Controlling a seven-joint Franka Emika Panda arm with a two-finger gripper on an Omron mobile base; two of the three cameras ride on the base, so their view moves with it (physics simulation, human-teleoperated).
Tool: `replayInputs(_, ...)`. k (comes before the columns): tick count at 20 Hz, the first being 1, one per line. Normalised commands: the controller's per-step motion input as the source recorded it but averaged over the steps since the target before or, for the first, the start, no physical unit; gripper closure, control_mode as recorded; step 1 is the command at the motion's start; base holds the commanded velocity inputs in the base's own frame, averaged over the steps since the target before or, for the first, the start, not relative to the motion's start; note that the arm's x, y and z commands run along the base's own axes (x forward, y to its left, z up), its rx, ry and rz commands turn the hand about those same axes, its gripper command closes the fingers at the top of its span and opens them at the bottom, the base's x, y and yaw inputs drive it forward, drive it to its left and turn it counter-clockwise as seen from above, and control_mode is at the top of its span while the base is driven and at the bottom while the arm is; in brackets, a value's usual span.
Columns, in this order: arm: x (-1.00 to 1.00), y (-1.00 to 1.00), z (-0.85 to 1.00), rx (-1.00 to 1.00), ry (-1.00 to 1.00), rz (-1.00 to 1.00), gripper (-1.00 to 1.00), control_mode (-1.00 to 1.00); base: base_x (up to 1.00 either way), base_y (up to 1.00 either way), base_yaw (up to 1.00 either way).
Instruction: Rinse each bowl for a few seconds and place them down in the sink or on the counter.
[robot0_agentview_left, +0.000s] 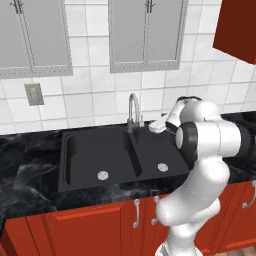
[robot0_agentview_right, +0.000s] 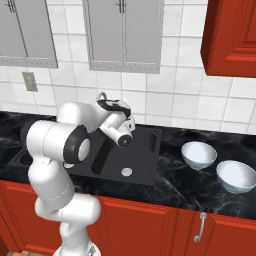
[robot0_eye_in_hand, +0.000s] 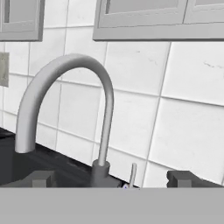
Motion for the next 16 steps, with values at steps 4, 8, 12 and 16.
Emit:
replayInputs(4,0.43,0.0,-0.02,0.0,0.0,0.0,-1.0,-1.0,0.0,0.0,0.0)
replayInputs(8,0.34,0.03,-0.12,0.0,0.0,0.0,-1.0,-1.0,0.0,0.0,0.0)
replayInputs(12,0.26,0.1,-0.19,0.0,0.0,0.01,-1.0,-1.0,0.0,0.0,0.0)
replayInputs(16,0.25,0.14,-0.23,0.02,0.0,0.01,-1.0,-1.0,0.0,0.0,0.0)
